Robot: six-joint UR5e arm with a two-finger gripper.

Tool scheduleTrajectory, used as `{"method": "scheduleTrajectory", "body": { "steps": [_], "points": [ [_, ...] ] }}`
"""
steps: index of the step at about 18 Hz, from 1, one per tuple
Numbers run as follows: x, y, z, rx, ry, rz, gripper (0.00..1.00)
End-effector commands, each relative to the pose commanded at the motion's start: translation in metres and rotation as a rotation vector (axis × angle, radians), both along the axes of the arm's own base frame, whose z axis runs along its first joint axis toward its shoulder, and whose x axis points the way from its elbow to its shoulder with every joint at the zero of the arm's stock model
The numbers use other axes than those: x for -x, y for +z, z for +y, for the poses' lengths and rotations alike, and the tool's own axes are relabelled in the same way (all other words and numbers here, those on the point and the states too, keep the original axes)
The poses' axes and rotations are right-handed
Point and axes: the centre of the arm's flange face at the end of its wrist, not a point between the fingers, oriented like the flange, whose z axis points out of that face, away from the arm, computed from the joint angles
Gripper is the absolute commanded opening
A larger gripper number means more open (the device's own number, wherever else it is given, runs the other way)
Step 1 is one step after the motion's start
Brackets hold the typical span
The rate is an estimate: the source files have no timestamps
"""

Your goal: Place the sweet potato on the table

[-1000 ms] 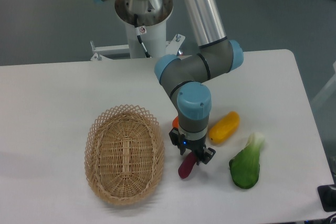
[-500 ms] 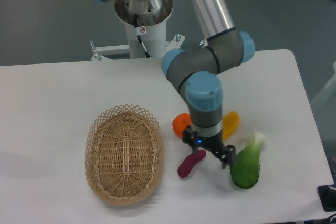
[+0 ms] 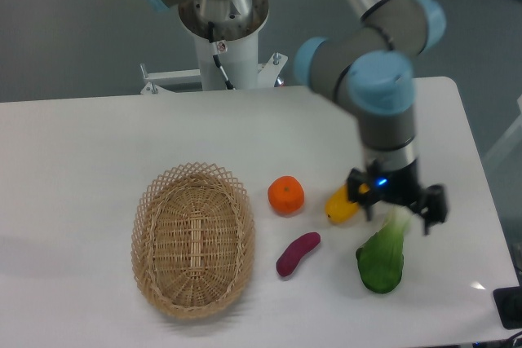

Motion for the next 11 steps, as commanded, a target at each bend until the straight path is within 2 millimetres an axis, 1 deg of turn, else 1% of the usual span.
{"method": "scheduleTrajectory", "body": {
  "steps": [3, 4, 5, 6, 10, 11],
  "points": [
    [0.015, 0.007, -0.047, 0.099, -0.179, -0.032, 1.00],
    [0.019, 0.015, -0.063, 0.109, -0.205, -0.034, 1.00],
    [0.019, 0.024, -0.074, 0.113, -0.218, -0.035, 1.00],
    [0.024, 0.023, -0.086, 0.111, -0.225, -0.051, 1.00],
    [0.041, 0.016, -0.121, 0.116, -0.364, -0.051, 1.00],
    [0.041, 0.016, -0.125, 0.100, -0.377, -0.051, 1.00]
  ]
}}
